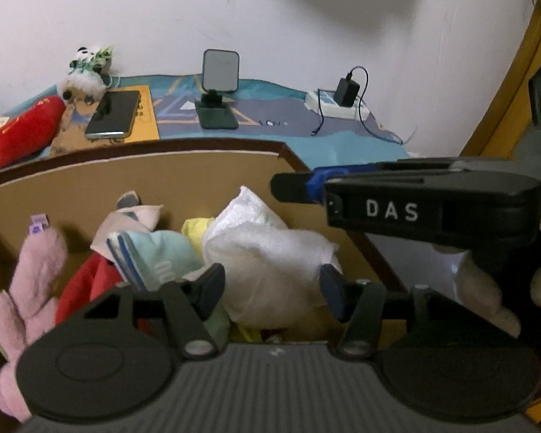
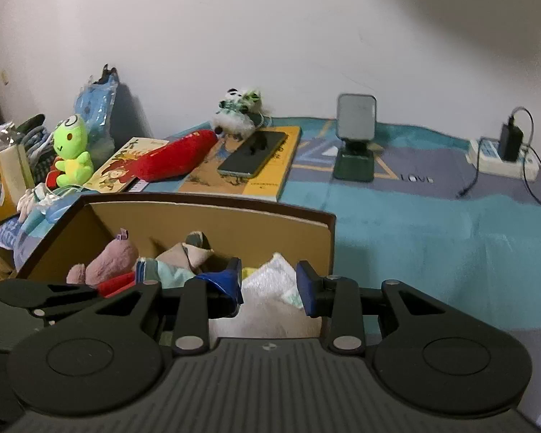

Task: Organize soft objects
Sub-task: 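Lower the white cloth into the box and open the right gripper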

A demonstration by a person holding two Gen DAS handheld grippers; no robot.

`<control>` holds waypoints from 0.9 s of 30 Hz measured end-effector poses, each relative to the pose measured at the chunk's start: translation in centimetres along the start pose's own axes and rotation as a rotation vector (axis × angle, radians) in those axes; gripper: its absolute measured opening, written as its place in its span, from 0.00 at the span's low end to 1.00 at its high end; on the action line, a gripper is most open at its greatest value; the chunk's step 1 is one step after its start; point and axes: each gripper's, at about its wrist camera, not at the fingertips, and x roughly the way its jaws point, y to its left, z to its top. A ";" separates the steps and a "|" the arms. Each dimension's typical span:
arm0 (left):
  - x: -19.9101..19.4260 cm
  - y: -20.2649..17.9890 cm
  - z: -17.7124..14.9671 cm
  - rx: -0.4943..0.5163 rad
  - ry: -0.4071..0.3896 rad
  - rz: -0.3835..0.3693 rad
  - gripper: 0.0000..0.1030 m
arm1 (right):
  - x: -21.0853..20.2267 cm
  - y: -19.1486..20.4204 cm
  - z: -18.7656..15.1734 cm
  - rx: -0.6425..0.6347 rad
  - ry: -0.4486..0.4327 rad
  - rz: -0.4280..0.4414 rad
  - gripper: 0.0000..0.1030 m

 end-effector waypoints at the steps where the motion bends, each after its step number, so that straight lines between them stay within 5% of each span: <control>1: -0.1 0.0 0.0 0.003 0.005 0.010 0.55 | 0.1 -0.1 -0.1 0.022 0.010 -0.004 0.17; 9: -2.2 0.5 0.4 0.009 0.036 0.128 0.58 | -1.7 0.4 -1.0 0.147 0.045 0.026 0.17; 27: -7.9 0.2 -0.3 -0.035 0.010 0.404 0.59 | -6.0 3.4 -3.0 0.180 0.065 -0.021 0.17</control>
